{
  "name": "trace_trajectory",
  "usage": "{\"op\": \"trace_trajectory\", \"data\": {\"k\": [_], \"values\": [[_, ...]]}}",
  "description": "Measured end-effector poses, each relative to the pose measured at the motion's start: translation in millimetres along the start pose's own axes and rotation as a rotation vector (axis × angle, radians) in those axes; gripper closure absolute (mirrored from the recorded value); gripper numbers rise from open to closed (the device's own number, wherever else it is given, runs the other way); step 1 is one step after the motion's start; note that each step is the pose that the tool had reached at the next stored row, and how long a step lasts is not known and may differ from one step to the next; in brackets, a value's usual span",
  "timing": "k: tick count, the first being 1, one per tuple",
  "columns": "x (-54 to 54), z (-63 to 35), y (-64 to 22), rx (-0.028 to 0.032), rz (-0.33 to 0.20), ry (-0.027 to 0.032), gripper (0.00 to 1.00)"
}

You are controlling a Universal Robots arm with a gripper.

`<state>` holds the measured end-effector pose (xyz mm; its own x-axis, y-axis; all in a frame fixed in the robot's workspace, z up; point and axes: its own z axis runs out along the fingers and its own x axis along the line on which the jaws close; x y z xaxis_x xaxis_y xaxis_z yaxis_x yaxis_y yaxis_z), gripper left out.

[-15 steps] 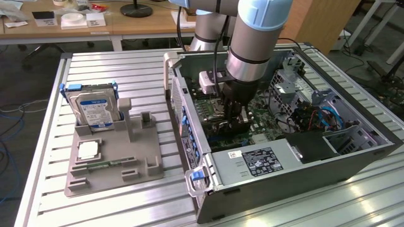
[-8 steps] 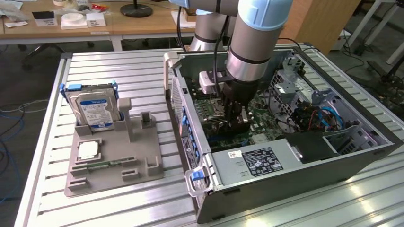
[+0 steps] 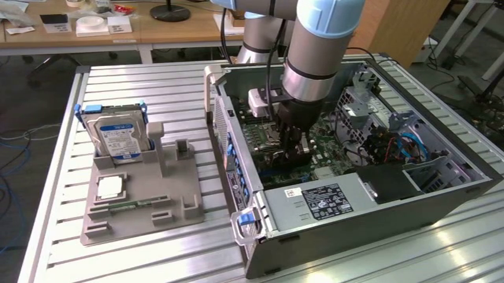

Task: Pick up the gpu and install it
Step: 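Insert the gpu into the slot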

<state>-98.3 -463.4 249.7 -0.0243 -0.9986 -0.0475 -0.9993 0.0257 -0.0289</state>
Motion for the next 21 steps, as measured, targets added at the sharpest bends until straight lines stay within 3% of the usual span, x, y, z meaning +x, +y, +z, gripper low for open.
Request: {"op": "trace_trajectory", "data": {"k": [21], "values": [[0.2,2.5,1.9,0.0,0.0,0.0001,0.73]]}}
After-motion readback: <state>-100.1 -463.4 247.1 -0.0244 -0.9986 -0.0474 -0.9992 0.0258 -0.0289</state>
